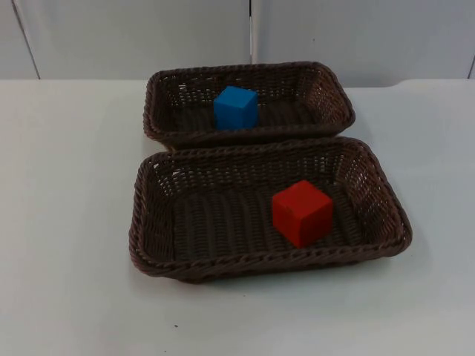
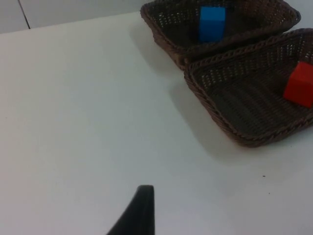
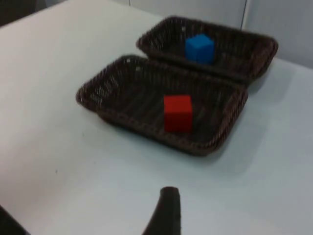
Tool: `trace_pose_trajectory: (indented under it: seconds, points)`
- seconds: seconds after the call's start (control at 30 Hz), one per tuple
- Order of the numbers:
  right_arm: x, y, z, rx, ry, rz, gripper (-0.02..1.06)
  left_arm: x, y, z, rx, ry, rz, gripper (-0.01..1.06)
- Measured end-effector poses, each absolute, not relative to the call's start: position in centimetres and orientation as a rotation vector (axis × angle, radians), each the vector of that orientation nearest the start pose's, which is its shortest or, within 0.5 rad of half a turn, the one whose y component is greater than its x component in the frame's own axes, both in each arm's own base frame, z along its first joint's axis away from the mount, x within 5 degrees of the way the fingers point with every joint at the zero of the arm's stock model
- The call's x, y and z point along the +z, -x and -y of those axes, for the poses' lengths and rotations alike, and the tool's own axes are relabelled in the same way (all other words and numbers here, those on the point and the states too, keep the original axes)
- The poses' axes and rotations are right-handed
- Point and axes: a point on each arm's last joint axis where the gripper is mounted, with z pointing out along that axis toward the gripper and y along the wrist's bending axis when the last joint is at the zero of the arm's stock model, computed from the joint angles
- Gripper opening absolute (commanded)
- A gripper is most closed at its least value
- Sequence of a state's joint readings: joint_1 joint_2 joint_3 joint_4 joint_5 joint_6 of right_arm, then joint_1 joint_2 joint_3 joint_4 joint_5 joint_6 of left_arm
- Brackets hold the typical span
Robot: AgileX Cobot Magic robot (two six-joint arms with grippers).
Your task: Pick up one cube with the left hand and place it into the upper basket. Pick up one cube with the right hand and place it into the lower basket.
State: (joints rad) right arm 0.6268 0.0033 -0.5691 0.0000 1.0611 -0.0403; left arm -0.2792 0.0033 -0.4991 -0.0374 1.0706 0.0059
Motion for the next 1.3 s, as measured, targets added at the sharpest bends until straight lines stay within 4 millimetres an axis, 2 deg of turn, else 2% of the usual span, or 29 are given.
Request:
trace_pose_trajectory:
  seconds: [0.1,0.73,0.83,0.9,0.97,1.3]
  points:
    - [28.7,0.7,0.5,0.372,0.665,-1.920,0.72,27.6,0.5,0.2,-0.214,-0.295,-2.043,0.95]
    - [28.4,0.6,0.5,0.369,0.669,-1.937,0.72,27.6,0.5,0.2,-0.214,-0.295,-2.043,0.95]
    - [28.4,0.7,0.4,0.379,0.668,-1.938,0.77,27.6,0.5,0.2,-0.213,-0.297,-2.043,0.97]
    - [28.4,0.7,0.4,0.379,0.668,-1.938,0.90,27.6,0.5,0.2,-0.211,-0.299,-2.043,1.04]
    - [28.4,0.7,0.4,0.379,0.668,-1.938,1.04,27.6,0.5,0.2,-0.210,-0.301,-2.042,1.05]
    - [28.0,0.6,0.4,0.373,0.675,-1.960,1.05,27.6,0.5,0.2,-0.210,-0.305,-2.042,1.05]
